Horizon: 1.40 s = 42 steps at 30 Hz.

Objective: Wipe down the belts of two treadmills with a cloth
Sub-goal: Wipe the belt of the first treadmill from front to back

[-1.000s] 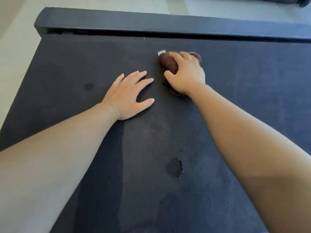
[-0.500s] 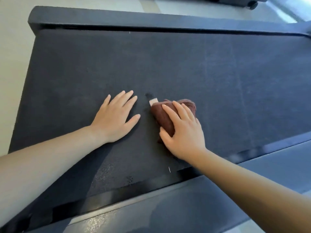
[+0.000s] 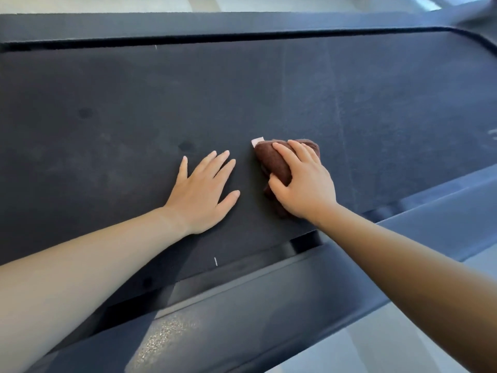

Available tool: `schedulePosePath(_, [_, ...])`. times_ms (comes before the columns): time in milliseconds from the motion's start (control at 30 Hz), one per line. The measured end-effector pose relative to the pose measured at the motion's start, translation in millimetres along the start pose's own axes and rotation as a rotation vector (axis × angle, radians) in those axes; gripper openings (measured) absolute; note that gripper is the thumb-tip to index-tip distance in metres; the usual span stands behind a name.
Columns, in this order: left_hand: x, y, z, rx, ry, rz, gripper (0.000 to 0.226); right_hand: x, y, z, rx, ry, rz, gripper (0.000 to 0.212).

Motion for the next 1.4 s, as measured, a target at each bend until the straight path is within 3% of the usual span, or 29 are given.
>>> schedulePosePath(267, [-8.5, -5.2, 7.7, -0.041, -0.025, -0.007, 0.064, -23.0, 12.4, -27.7, -0.014, 0.014, 0.006, 0.065])
schedulePosePath(433, [12.4, 2.0, -3.7, -0.032, -0.030, -0.006, 0.060, 15.5, -3.2, -42.4, 0.036, 0.108, 0.010, 0.063])
schedulePosePath(700, [114.6, 19.5, -76.0, -0.065, 0.141, 0.024, 0.055, 117.4, -42.6, -45.1, 0.162, 0.245, 0.010, 0.061])
schedulePosePath(933, [168.5, 28.4, -87.5, -0.125, 0.244, -0.011, 0.057, 161.7, -61.2, 26.7, 0.144, 0.200, -0.014, 0.061])
schedulePosePath(1400, [243.2, 54.9, 31.6, -0.205, 0.467, 0.006, 0.062, 212.4, -89.8, 206.2, 0.110, 0.267, -0.058, 0.061])
Point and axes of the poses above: each hand's wrist, its own z-axis towards the middle knuckle, its own y-axis out of the back of the hand, x = y × z, the point moved 3 cm from there along z, towards the middle knuckle, and after that the axes turned 5 degrees about x, right-handed, at the moved point
